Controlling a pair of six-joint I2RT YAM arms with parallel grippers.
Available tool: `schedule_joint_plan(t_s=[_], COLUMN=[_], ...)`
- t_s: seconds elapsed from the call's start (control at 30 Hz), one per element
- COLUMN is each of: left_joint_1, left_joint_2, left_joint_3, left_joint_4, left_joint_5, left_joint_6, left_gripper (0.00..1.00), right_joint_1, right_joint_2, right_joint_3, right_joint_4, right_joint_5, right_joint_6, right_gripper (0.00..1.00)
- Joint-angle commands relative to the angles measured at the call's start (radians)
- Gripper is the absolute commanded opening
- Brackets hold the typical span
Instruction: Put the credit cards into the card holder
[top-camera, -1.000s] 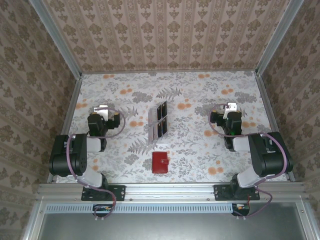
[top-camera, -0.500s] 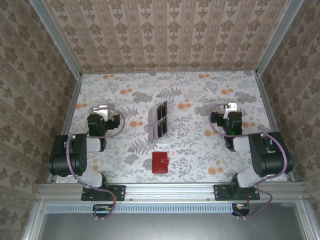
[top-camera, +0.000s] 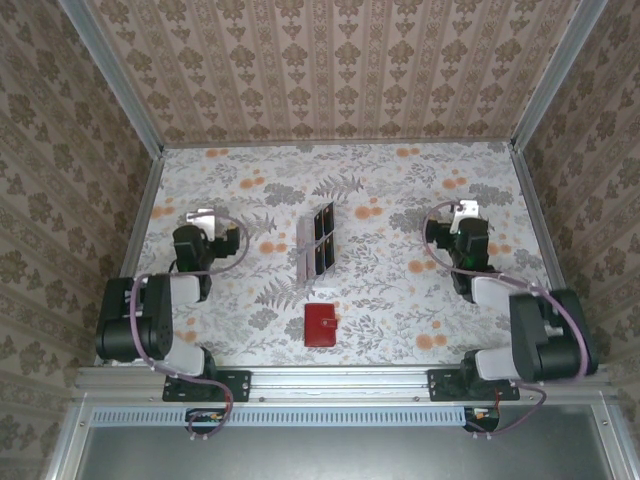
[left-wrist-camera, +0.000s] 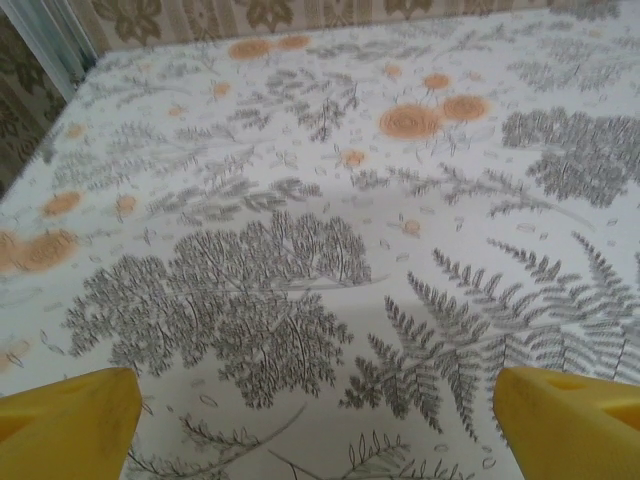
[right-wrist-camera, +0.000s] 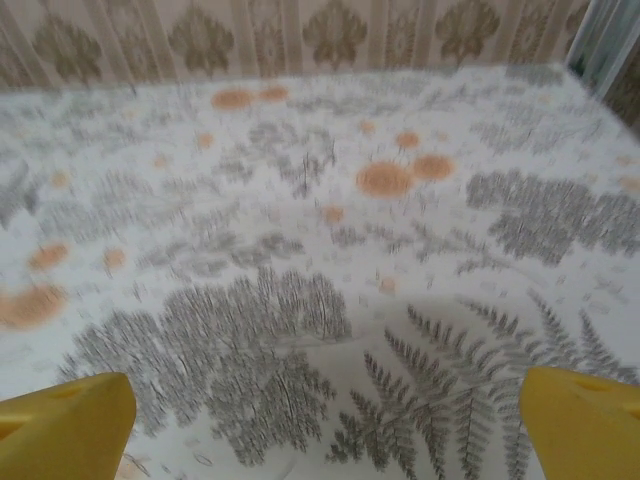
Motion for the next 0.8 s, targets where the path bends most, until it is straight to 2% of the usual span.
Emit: schedule_joint_plan(t_s=[0.0, 0.07, 0.1, 0.23, 0.3, 0.4, 0.53, 0.7, 0.77], left_joint_1=[0.002, -0.010, -0.012, -0.034, -0.059, -0.110, -0.187, -0.282, -0.308], left_joint_2=[-0.108, -0.161, -0.189, -0.256, -0.271, -0.281, -0.282, -0.253, -0.235], left_joint_3=[0.075, 0.095, 0.115, 0.230, 0.276, 0.315, 0.323, 0.277, 0.267], left_joint_4=[-0.154, -0.212, -0.258, -0.489, -0.589, -0.690, -0.758, -0.731, -0.714], left_joint_5=[-0.028, -0.060, -0.062, -0.069, -0.058, -0.039, -0.032, -0.035, -0.035], left_joint_6=[-0.006, -0.033, -0.064, -0.224, -0.295, -0.358, -0.424, -0.493, -0.517], left_gripper=[1.00, 1.00, 1.00, 1.00, 1.00, 1.00, 1.00, 1.00, 1.00], right_joint_1=[0.005, -0.003, -0.012, 0.020, 0.102, 0.278, 0.517, 0.796, 0.863], right_joint_2=[-0.142, -0.200, -0.222, -0.286, -0.310, -0.311, -0.266, -0.093, 0.001], right_joint_3=[0.138, 0.207, 0.238, 0.285, 0.309, 0.339, 0.318, 0.358, 0.402], right_joint_4=[-0.327, -0.531, -0.597, -0.701, -0.775, -0.867, -0.874, -0.852, -0.861], right_joint_5=[0.037, 0.092, 0.048, -0.193, -0.200, -0.135, -0.014, 0.176, 0.228], right_joint_6=[0.145, 0.363, 0.394, 0.375, 0.379, 0.399, 0.503, 0.580, 0.597], right_gripper=[1.00, 1.00, 1.00, 1.00, 1.00, 0.97, 0.94, 0.94, 0.95])
